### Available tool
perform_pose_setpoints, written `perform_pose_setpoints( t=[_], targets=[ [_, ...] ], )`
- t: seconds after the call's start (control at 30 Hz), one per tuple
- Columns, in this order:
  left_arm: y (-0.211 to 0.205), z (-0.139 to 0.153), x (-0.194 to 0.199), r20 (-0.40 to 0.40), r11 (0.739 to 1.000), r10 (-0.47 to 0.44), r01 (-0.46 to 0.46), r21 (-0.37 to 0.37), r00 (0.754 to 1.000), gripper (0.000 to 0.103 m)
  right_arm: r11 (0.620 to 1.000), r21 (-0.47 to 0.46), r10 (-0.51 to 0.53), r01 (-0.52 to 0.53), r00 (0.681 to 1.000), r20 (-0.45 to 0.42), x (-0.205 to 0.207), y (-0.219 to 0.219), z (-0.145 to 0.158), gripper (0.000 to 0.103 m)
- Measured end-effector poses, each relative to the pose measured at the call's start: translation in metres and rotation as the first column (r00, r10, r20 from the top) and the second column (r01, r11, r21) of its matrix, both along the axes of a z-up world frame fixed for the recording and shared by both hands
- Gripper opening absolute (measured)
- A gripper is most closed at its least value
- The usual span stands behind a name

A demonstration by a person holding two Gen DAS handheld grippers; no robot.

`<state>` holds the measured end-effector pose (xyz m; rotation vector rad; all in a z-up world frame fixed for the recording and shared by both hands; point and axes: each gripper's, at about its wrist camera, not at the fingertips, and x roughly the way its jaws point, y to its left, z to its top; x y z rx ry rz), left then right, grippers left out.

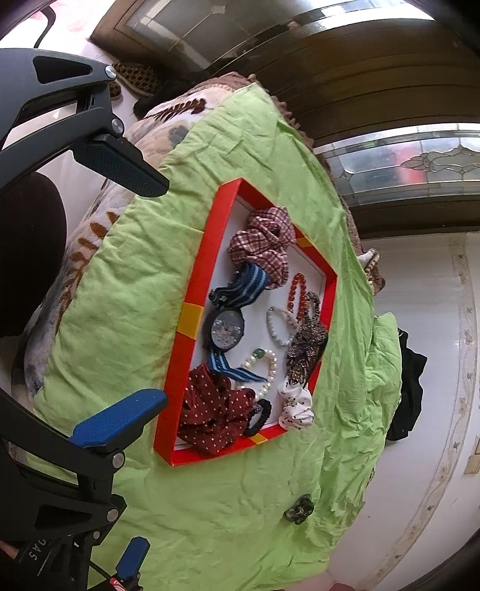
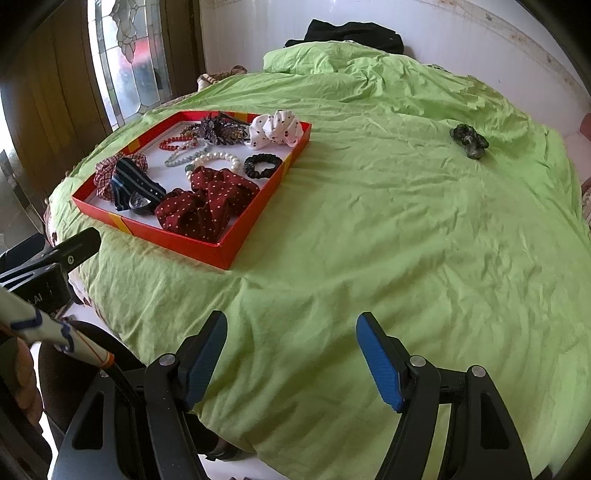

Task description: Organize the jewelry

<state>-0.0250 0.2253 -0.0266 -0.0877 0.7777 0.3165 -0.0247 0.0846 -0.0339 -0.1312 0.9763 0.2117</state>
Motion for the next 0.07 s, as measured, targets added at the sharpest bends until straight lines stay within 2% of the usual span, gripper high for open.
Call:
perform_pose_setpoints(
  t=[0.07],
  targets=[
    [-0.0058, 0.0035, 0.0014, -0.001, 1.000, -0.004, 0.004, 0.015, 1.000, 0.103, 1.000, 0.014, -0.009, 0.009, 1.000, -0.003, 0.0007, -0.0070, 0.0003, 0.077]
  ],
)
